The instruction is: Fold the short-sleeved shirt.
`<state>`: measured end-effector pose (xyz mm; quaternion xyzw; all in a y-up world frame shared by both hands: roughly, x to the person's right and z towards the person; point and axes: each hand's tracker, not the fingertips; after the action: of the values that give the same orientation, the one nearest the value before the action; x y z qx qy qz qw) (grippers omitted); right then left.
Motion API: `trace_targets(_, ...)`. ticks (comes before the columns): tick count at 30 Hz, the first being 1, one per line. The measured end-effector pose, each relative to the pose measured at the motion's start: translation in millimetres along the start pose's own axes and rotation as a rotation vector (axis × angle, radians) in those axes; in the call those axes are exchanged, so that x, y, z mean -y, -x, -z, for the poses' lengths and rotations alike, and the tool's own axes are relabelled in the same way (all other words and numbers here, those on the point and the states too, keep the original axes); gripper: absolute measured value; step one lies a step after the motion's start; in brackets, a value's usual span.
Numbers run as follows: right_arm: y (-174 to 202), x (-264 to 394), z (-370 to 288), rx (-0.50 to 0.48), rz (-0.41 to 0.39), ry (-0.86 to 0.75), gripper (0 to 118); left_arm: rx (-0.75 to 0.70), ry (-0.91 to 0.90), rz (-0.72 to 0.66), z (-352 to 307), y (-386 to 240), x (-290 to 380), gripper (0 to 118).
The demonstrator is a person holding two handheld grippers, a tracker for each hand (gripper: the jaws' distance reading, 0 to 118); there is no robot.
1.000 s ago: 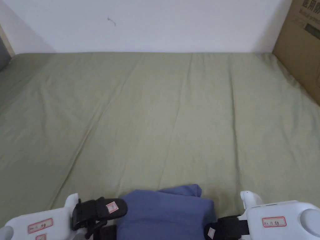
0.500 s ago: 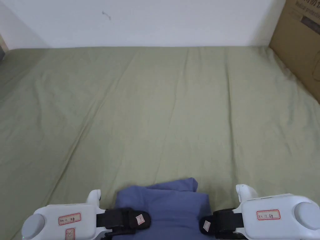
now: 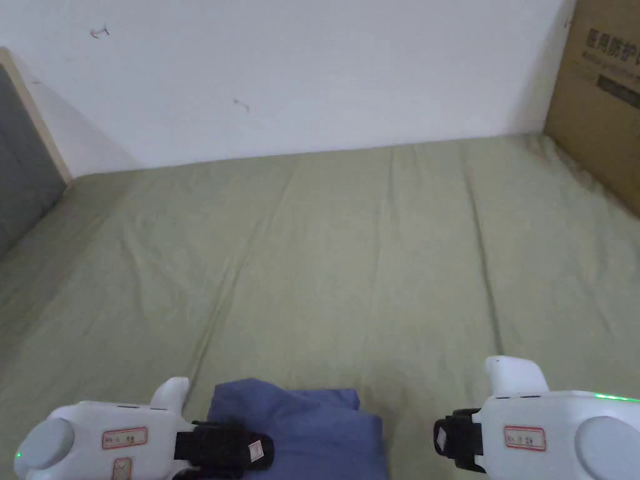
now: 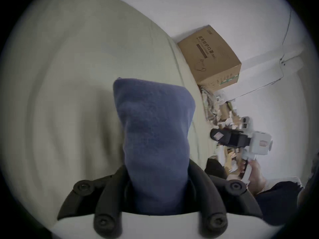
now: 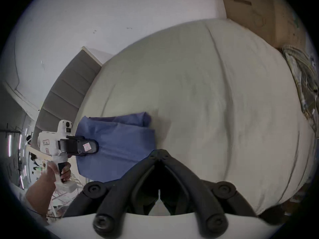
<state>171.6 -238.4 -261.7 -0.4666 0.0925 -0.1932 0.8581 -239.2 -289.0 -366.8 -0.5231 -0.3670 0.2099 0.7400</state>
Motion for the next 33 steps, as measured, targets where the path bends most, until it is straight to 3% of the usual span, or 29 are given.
trace_targets(6,68.7,-7.6,37.8,-0.125,-0.065,0.020,0,-0.219,-0.030,-0.028,-107.8,55.4,-15.4,21)
trace_targets(9,111.1,-6.6,63.3,-0.096,-0.115,0.022,0,-0.341,-0.039,-0.029,-150.4,80.9,-21.4,22)
trace_targets(15,183.1,-4.5,115.7,-0.107,-0.126,-0.003,0,-0.556,0.006,0.033,-193.5,113.1,-30.0,22)
trace_targets(20,218.8,-1.5,129.1,-0.142,-0.210,0.006,0,-0.749,0.081,0.141,-205.2,143.8,-37.1,28)
trace_targets(25,224.5,4.3,134.6,-0.138,-0.262,0.018,0,-0.798,0.116,0.206,-198.8,166.4,-50.3,34)
trace_targets(26,223.1,4.7,135.7,-0.137,-0.264,0.024,0,-0.815,0.124,0.221,-196.3,165.5,-47.8,37)
trace_targets(27,221.3,6.3,135.1,-0.132,-0.264,0.028,0,-0.849,0.129,0.239,-195.6,166.5,-47.9,50)
trace_targets(30,213.5,6.2,132.6,-0.114,-0.254,0.024,0,-0.898,0.121,0.241,-203.2,164.4,-42.4,107)
trace_targets(33,206.7,4.3,127.2,-0.095,-0.248,0.007,0,-0.994,0.003,0.193,-223.8,154.3,-38.1,105)
